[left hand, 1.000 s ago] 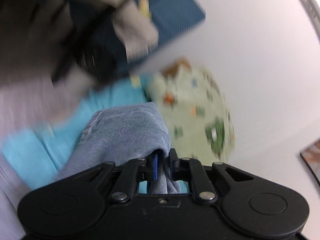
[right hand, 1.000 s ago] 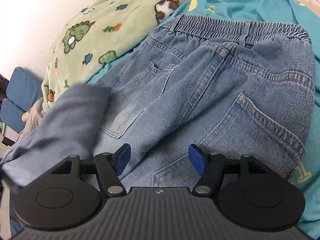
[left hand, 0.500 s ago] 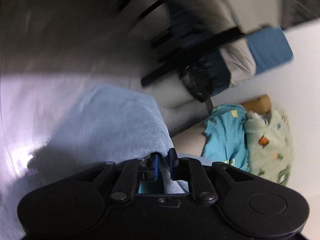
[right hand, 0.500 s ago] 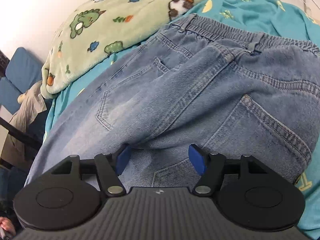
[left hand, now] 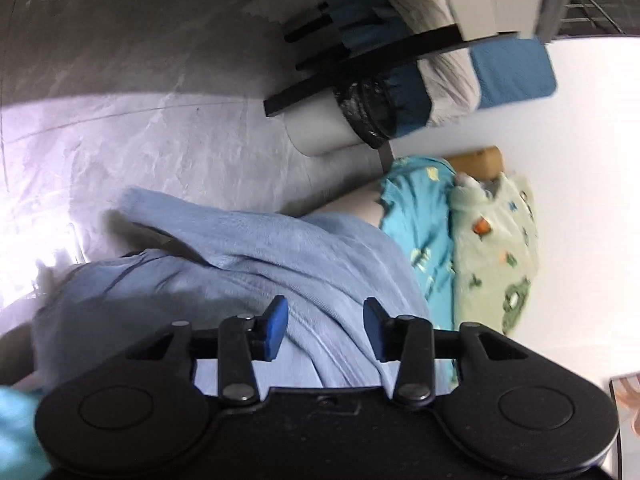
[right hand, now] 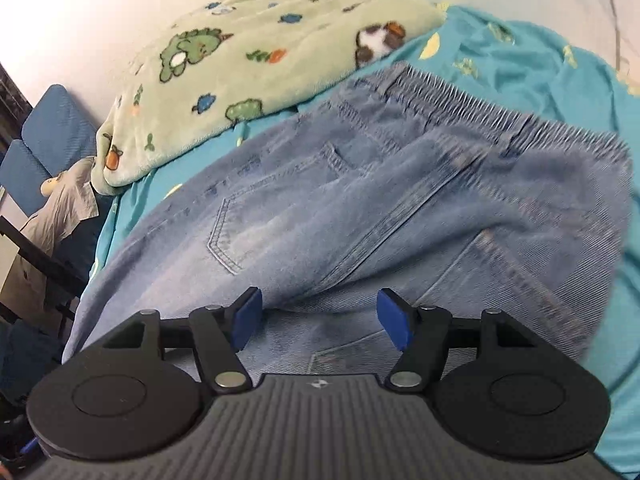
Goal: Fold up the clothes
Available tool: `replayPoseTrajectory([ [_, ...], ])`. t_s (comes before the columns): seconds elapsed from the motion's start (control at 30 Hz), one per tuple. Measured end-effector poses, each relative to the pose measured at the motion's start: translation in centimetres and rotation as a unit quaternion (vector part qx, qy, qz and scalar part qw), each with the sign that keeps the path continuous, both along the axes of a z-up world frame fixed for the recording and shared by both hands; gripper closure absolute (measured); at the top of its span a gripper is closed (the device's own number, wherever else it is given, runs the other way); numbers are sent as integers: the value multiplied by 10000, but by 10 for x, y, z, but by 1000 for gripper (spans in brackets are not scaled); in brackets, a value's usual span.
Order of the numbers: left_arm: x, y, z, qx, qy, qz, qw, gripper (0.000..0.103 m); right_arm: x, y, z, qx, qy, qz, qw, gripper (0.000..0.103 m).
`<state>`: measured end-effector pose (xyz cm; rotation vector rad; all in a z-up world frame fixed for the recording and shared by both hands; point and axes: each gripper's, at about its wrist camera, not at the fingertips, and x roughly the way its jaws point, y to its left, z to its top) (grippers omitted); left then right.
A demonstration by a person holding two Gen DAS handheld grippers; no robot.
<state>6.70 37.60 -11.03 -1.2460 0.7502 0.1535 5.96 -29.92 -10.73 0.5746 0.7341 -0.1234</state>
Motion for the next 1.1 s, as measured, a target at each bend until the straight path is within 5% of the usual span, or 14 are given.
replayPoseTrajectory([
  [0.2,-54,18,26,145,405,-398,9983,41,-21,-17,32,-115,-153,110,9998,36],
  [0.37,-94,6,-23,-728,764,-631,9924,41,-39,-47,49,124,-37,129,9998,36],
  [0.57,-104,-8,-72,-1407,720,-580,9857,41,-51,-101,42,416,485,-537,9965,35],
  [0.9,-85,-19,-81,-1480,66,-182,9888,44,-53,-158,-6,1495,1009,-1786,9672,32],
  [0.97,-81,-20,-81,-1441,-3,-119,9895,52,-53,-163,-10,1491,1049,-1989,9629,32],
  [1.1,-79,-18,-82,-1416,-174,38,9898,88,-50,-169,-19,1580,1045,-2172,9576,32],
])
